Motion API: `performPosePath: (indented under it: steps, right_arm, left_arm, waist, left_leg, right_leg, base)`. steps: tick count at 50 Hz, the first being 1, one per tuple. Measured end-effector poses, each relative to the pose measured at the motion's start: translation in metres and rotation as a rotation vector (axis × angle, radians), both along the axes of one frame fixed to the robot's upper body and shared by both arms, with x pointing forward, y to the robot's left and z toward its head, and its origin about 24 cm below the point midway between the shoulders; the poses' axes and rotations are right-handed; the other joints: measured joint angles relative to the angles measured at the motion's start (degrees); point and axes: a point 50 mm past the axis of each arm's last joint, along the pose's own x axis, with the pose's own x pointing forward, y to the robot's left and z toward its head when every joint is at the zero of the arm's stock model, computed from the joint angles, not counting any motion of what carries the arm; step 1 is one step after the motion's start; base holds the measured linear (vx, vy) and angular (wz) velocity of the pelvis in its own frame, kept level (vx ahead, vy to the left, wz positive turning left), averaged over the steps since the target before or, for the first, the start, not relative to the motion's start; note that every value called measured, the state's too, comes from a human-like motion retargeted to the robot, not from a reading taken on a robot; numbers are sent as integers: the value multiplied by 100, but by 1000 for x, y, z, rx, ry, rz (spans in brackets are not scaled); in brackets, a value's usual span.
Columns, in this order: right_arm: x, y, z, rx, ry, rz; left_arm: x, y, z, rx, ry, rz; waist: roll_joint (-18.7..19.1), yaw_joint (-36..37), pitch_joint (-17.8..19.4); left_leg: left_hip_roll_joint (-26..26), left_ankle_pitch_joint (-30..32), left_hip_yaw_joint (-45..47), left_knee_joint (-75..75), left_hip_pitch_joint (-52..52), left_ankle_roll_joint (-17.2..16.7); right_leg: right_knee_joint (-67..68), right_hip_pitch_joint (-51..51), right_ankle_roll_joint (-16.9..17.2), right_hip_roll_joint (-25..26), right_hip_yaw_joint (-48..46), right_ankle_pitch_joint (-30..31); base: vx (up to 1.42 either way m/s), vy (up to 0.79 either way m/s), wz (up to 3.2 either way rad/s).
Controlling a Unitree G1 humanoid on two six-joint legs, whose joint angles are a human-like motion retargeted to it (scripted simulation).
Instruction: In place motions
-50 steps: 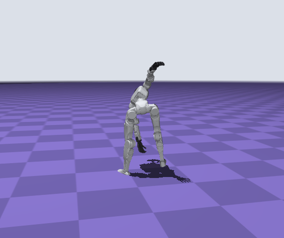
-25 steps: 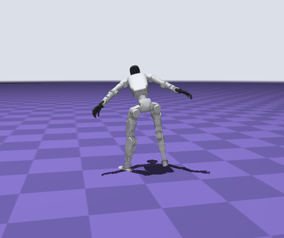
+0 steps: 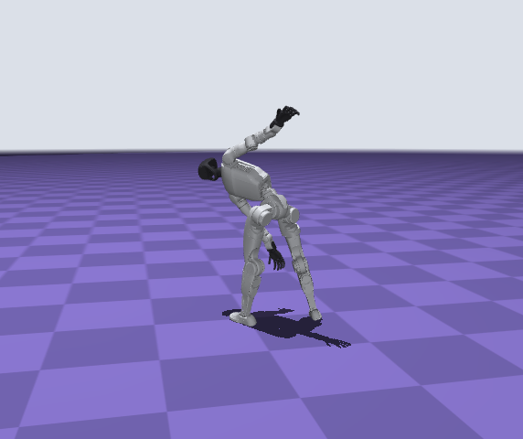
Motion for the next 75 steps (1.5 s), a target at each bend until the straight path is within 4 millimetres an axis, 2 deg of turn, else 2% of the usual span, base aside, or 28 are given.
performPosePath:
  steps: [4, 6, 8, 11, 14, 17, 20, 24, 29, 33, 36, 40, 43, 47, 50, 53, 57, 61, 63, 67, 72, 75]
  right_arm:
    - [35, -10, 18, 3, -123, 30]
    - [54, -14, 28, 12, -180, 74]
    - [76, -17, 40, 24, -236, 164]
    - [110, -15, 56, 52, -342, 306]
    - [143, -7, 66, 70, -448, 439]
    - [153, 0, 63, 86, -439, 493]
    - [141, 3, 46, 107, -379, 449]
    - [101, 13, 6, 170, -299, 346]
    - [21, 38, -48, 242, -118, 224]
    - [-43, 64, -74, 285, 16, 139]
    - [-80, 87, -88, 328, 92, 96]
    - [-104, 115, -102, 385, 139, 91]
    - [-118, 129, -106, 416, 103, 60]
    - [-129, 143, -111, 449, -39, -4]
    - [-132, 142, -108, 441, -135, -22]
    - [-139, 135, -102, 438, -146, 1]
    - [-144, 137, -101, 487, -104, 24]
    - [-138, 159, -115, 569, -171, -5]
    - [-141, 169, -119, 599, -216, -43]
    - [-140, 178, -123, 629, -276, -107]
    - [-154, 171, -118, 634, -247, -217]
    - [-154, 158, -113, 542, -195, -398]
  left_arm:
    - [58, 6, -9, 28, -141, -51]
    - [89, 15, -5, 88, -199, -103]
    - [112, 20, 0, 134, -230, -156]
    - [128, 20, 0, 142, -237, -184]
    - [129, 16, -4, 129, -269, -120]
    - [126, 14, -4, 149, -312, -43]
    - [127, 17, -1, 190, -323, -39]
    - [136, 23, 8, 276, -290, -101]
    - [160, 25, 18, 400, -281, -136]
    - [179, 23, 20, 412, -273, -211]
    - [181, 32, 28, 428, -232, -280]
    - [167, 51, 42, 429, -154, -351]
    - [167, 61, 53, 431, -88, -440]
    - [173, 67, 60, 435, 6, -575]
    - [180, 60, 53, 403, 45, -654]
    - [180, 51, 42, 354, 79, -715]
    - [179, 55, 48, 381, 102, -734]
    - [196, 71, 73, 467, 72, -735]
    - [209, 77, 87, 504, 62, -752]
    - [232, 93, 121, 583, 13, -729]
    - [264, 101, 154, 592, -82, -709]
    - [292, 98, 172, 582, -105, -784]
  waist:
    - [0, 1421, 0]
    - [0, 1999, 0]
    - [0, 2386, 0]
    - [0, 2740, 0]
    - [0, 2750, 0]
    - [0, 2625, 0]
    - [0, 2445, 0]
    - [0, 2120, 0]
    - [0, 1555, 0]
    - [-33, 756, 0]
    - [-526, -48, 0]
    - [-1581, -1367, 0]
    - [-2224, -2190, 0]
    - [-2921, -3141, 0]
    - [-3220, -3875, 0]
    - [-3412, -4682, 0]
    - [-3804, -5764, 0]
    - [-4183, -6704, 0]
    - [-4261, -7098, 0]
    - [-4551, -7955, 0]
    - [-4826, -9100, 0]
    - [-5003, -9655, 0]
  left_leg:
    - [22, 97, -157, -69, -794, 0]
    - [9, 132, -274, -101, -1066, 0]
    - [-2, 155, -371, -128, -1285, 0]
    - [5, 168, -439, -149, -1509, 0]
    - [58, 161, -477, -138, -1566, 0]
    - [141, 138, -527, -95, -1492, 0]
    - [246, 96, -538, -56, -1273, 0]
    - [406, 29, -511, -18, -799, 0]
    - [691, -99, -417, -11, 14, 0]
    - [984, -263, -329, 3, 771, 2]
    - [1208, -428, -138, 22, 1199, 50]
    - [1469, -678, 205, 72, 1639, 146]
    - [1662, -875, 546, 97, 2011, 228]
    - [1980, -1135, 1028, 125, 2475, 330]
    - [2233, -1311, 1471, 104, 2805, 361]
    - [2509, -1446, 1990, 45, 3196, 323]
    - [2848, -1515, 2633, -92, 3543, 239]
    - [3068, -1473, 3056, -197, 3266, 172]
    - [3145, -1451, 3141, -194, 3008, 168]
    - [3196, -1406, 3380, -151, 2331, 140]
    - [3035, -1393, 3632, -131, 1562, 59]
    - [2881, -1438, 3809, -77, 1114, 95]
  right_leg:
    - [203, -919, -38, 79, 119, 18]
    - [317, -1205, -12, 101, 99, 21]
    - [386, -1422, -2, 131, 66, 24]
    - [393, -1639, -19, 174, 53, 23]
    - [377, -1690, -66, 225, 35, 24]
    - [365, -1599, -123, 307, -15, -8]
    - [332, -1382, -167, 416, -29, -82]
    - [282, -918, -127, 543, -10, -204]
    - [324, -281, -66, 723, 82, -357]
    - [351, 338, 17, 904, 125, -436]
    - [342, 599, 84, 1020, 265, -427]
    - [361, 758, 203, 1104, 513, -404]
    - [402, 827, 269, 1160, 762, -420]
    - [463, 786, 307, 1328, 1257, -449]
    - [508, 656, 278, 1511, 1681, -482]
    - [576, 520, 249, 1725, 2153, -520]
    - [614, 226, 172, 2082, 2718, -558]
    - [556, -485, 64, 2363, 3046, -529]
    - [540, -890, -5, 2481, 3172, -500]
    - [488, -1804, -122, 2560, 3353, -400]
    - [446, -2776, -275, 2381, 3397, -310]
    - [467, -3322, -344, 2293, 3459, -274]
  base:
    - [14, -61, 10]
    - [24, -80, 28]
    - [22, -59, 27]
    - [12, -33, 6]
    - [3, -9, -14]
    - [1, -8, -24]
    - [-2, -9, -30]
    - [0, -18, -29]
    - [-10, -17, -43]
    - [-21, -2, -47]
    - [-15, 7, -74]
    - [-10, 11, -91]
    - [-7, 14, -113]
    - [-5, 7, -140]
    - [-6, 23, -159]
    - [16, 32, -175]
    - [17, 4, -164]
    - [-13, 0, -146]
    - [-16, 14, -132]
    - [-15, 22, -128]
    - [0, 27, -59]
    - [2, 28, -31]
